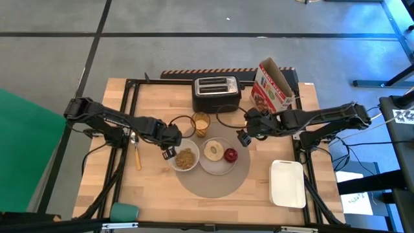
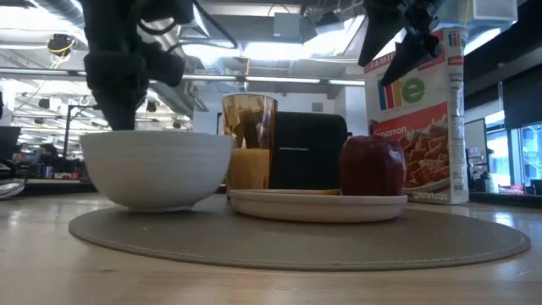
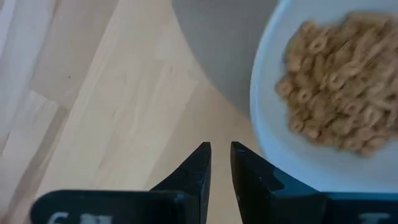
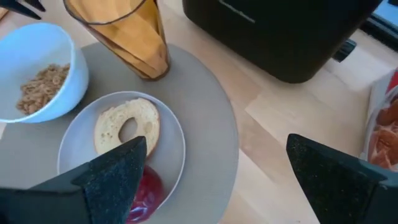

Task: Arrange a breakfast setting
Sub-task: Adjust the white bowl on the gray table mat, then put the yellow spoon on the gray table mat

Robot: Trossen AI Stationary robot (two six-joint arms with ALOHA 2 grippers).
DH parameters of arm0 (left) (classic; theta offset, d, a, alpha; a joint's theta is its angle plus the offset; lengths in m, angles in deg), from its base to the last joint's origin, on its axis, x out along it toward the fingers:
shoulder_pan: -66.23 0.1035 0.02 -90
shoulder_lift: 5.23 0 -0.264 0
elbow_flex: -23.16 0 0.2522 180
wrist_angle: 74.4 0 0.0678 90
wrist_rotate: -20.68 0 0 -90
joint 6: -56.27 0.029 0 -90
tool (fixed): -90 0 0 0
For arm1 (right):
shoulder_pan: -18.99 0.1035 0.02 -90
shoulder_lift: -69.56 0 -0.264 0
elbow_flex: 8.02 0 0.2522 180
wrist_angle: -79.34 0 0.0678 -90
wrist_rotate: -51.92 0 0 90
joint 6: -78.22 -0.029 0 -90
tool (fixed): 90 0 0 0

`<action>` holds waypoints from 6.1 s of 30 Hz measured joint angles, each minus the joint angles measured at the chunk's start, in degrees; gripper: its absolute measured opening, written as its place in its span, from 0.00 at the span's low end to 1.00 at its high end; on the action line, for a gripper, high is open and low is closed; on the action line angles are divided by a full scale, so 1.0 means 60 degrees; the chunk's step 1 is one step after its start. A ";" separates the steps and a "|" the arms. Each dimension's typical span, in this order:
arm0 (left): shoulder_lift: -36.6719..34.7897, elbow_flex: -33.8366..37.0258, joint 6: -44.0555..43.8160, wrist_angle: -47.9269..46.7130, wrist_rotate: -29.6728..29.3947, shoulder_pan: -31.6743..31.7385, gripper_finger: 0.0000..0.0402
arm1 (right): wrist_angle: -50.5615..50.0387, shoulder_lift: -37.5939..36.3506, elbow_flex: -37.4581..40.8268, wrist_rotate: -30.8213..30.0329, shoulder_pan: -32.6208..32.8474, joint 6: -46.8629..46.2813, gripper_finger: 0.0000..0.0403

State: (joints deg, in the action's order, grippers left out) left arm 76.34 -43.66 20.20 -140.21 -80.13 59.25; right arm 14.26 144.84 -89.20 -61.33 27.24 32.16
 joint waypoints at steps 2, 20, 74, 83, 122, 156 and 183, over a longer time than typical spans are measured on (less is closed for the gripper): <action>-0.0017 -0.0043 0.0031 0.0065 -0.0088 0.0002 0.14 | -0.0116 -0.0010 -0.0037 -0.0050 0.0000 0.0000 0.94; 0.0227 0.0296 -0.0220 0.1794 0.0504 -0.0204 0.14 | -0.0260 -0.0040 -0.0037 -0.0166 0.0000 0.0175 0.94; -0.0151 0.0281 -0.2233 0.1848 0.1201 -0.1228 0.14 | -0.0187 -0.0029 -0.0037 -0.0702 -0.0004 0.0546 0.94; -0.0844 0.0396 -0.7927 -0.2303 0.0898 -0.1554 0.14 | -0.0201 -0.0029 -0.0037 -0.0710 -0.0003 0.0495 0.94; -0.0813 0.3092 -1.0801 0.0717 0.3337 -0.2954 0.33 | -0.0179 -0.0029 -0.0039 -0.0934 -0.0004 0.0447 0.94; -0.0221 0.2984 -0.9362 0.2731 0.1251 -0.1592 0.30 | -0.0183 -0.0029 -0.0037 -0.0502 -0.0004 0.0459 0.94; -0.0206 0.1610 -0.9890 0.2859 0.0158 -0.1211 0.10 | -0.0179 -0.0029 -0.0037 -0.0553 -0.0004 0.0675 0.94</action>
State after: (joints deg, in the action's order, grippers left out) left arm 75.11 -34.00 -39.14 -123.06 -79.19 51.98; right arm 13.18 144.67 -89.42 -64.64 27.22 36.21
